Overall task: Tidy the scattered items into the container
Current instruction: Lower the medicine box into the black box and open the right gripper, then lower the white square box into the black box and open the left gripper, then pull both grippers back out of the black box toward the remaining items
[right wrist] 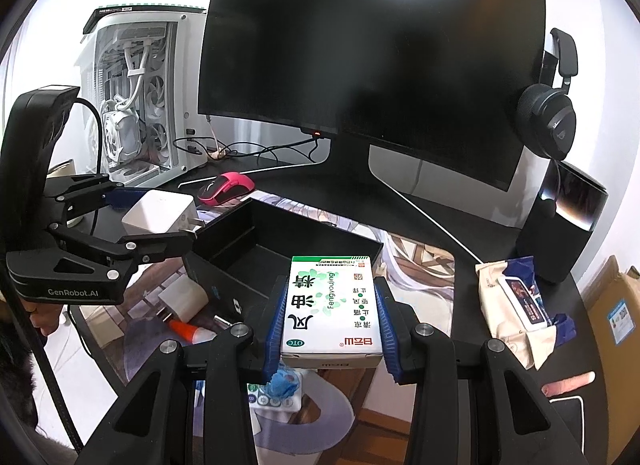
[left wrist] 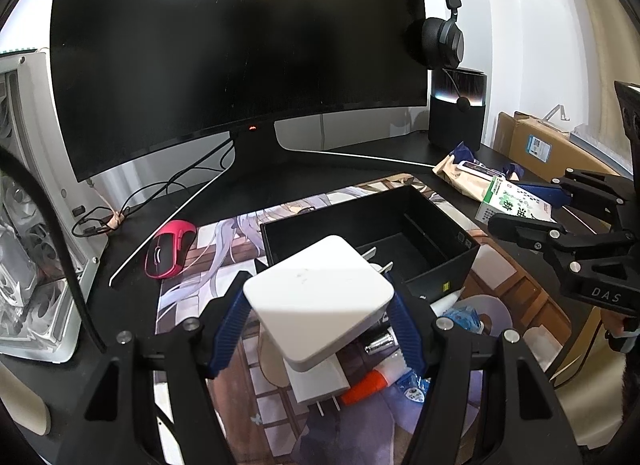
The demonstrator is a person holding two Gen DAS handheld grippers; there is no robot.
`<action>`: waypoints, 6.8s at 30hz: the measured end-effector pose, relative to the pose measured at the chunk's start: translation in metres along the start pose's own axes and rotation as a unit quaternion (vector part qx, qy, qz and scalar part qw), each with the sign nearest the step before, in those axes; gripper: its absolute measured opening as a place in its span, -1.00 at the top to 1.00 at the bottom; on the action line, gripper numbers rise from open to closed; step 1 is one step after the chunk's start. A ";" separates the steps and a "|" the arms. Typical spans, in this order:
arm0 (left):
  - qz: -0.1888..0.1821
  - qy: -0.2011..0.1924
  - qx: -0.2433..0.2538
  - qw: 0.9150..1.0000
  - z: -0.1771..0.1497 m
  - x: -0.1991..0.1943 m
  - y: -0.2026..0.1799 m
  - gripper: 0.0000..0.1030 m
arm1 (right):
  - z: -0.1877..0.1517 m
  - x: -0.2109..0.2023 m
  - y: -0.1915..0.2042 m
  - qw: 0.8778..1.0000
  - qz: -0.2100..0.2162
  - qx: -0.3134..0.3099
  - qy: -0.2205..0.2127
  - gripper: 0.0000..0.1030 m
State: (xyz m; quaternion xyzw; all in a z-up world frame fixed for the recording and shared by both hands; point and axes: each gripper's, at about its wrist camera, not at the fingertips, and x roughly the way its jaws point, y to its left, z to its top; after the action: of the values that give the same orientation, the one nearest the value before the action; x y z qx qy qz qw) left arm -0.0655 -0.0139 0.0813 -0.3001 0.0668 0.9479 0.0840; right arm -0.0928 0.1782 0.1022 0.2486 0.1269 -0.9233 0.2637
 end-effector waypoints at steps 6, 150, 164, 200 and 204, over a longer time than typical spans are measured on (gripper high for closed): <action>-0.010 -0.001 -0.014 1.000 0.004 0.003 0.011 -0.27 | 0.006 0.008 0.001 1.000 0.003 -0.002 0.003 0.22; 0.002 0.023 -0.047 0.999 0.043 0.086 -0.002 -1.00 | 0.020 0.051 -0.041 0.997 -0.075 0.023 0.017 -0.99; 0.046 0.025 -0.042 0.998 0.014 0.050 0.013 -1.00 | 0.011 0.048 -0.026 0.997 -0.049 0.027 0.049 -0.99; 0.067 0.043 -0.033 0.996 -0.037 0.013 0.002 -1.00 | -0.037 0.028 0.022 0.995 -0.060 -0.004 0.078 -0.99; 0.077 0.049 -0.026 0.995 -0.041 0.013 0.001 -1.00 | -0.039 0.029 0.026 0.995 -0.056 -0.002 0.079 -0.99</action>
State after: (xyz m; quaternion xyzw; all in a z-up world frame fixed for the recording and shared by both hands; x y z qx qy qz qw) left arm -0.0534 -0.0210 0.0404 -0.3422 0.0693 0.9371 -0.0009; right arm -0.0846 0.1589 0.0511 0.3122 0.1631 -0.9141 0.2010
